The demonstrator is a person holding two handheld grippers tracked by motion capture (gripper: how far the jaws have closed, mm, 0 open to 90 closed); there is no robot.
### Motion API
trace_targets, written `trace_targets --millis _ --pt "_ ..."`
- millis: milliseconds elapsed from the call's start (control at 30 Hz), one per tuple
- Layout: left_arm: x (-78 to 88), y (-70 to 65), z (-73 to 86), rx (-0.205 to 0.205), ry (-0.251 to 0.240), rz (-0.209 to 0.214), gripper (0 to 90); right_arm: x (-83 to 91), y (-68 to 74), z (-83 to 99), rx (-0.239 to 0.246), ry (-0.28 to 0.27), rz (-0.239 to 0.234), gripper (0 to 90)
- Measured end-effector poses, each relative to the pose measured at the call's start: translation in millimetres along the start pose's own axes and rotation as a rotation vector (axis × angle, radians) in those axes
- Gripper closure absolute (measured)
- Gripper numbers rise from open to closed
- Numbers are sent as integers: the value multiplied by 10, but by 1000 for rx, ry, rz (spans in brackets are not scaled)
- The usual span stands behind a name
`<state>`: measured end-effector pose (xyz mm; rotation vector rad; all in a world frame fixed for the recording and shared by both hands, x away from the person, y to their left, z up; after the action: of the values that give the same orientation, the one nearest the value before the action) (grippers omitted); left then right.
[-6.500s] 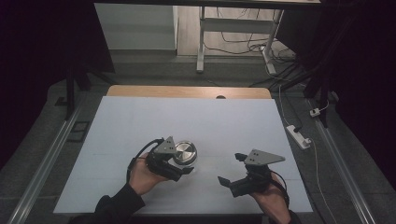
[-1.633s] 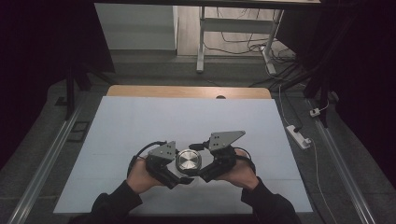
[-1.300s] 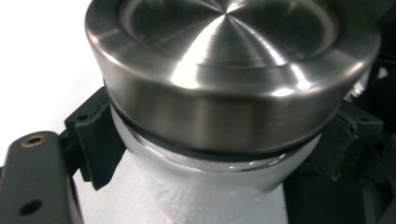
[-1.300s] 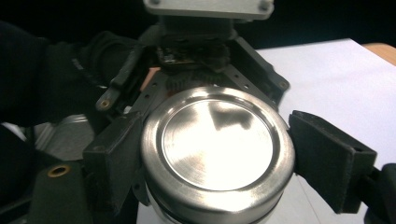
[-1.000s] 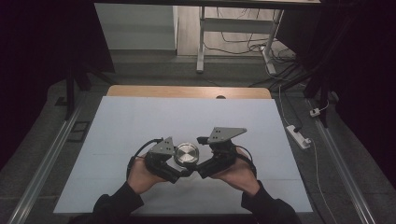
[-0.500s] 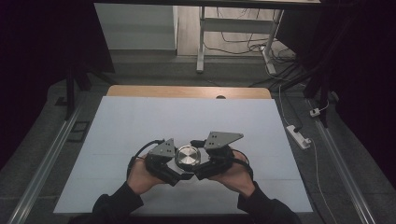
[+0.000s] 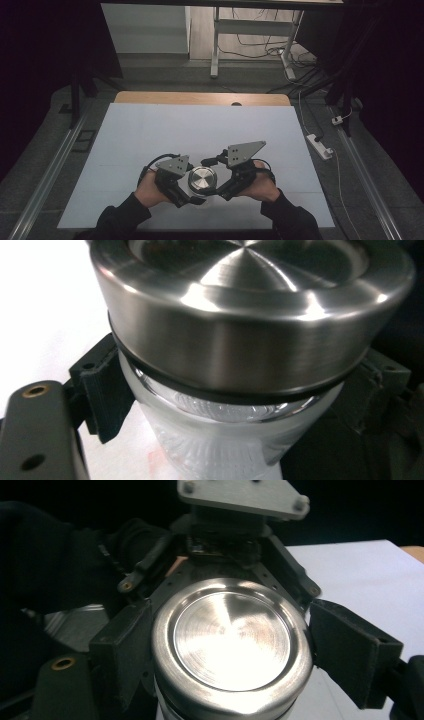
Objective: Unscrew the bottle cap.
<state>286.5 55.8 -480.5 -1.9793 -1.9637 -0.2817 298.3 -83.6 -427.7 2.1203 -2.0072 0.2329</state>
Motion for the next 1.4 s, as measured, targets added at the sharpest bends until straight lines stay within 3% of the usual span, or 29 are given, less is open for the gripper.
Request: trace_targets --millis 67,133,267,400,533,633,667,767,867,1000,1100,1233,1400 --pt "-4 -9 -7 -8 4 -9 160 3 14 1 2 -3 -24 198" --pt "-6 15 -11 2 5 -50 161 9 -5 1 -24 3 -13 197" --pt "22 132 14 60 8 -190 161 36 -91 -77 -97 6 146 108" --pt "46 197 20 98 3 -291 161 -29 -104 -88 -116 44 295 87" --pt "40 197 -2 103 4 -334 160 -155 -98 -44 -77 60 416 143" --pt "46 184 -15 101 -4 -332 161 -173 -86 -43 -36 46 462 195" --pt "48 179 -17 99 -5 -328 160 -164 -88 -47 -51 41 450 196" --pt "56 155 -22 90 -21 -263 161 -139 -86 -55 -70 28 398 197" --pt "63 123 -32 82 -35 -186 161 -91 -83 -61 -77 8 290 198" --pt "60 74 -30 52 -25 -94 161 -41 -51 -63 -54 -10 169 198" --pt "51 49 -21 33 -18 -62 160 -20 -22 -71 -28 -19 113 198" --pt "36 51 9 20 7 -57 160 58 -14 -130 -26 -61 83 198" --pt "32 86 24 34 11 -94 161 119 -44 -157 -16 -66 126 198"
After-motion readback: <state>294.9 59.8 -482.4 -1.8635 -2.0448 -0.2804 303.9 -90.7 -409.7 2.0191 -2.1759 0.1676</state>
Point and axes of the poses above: each handheld gripper's, and its own axes: x roughly backward along the jaws, z roughly out of its underside, y roughly to its left, the point moved 5 cm from there along -x, roughly forward along the jaws, and after that the axes turned 9 degrees about -y, right-handed, at the moved point
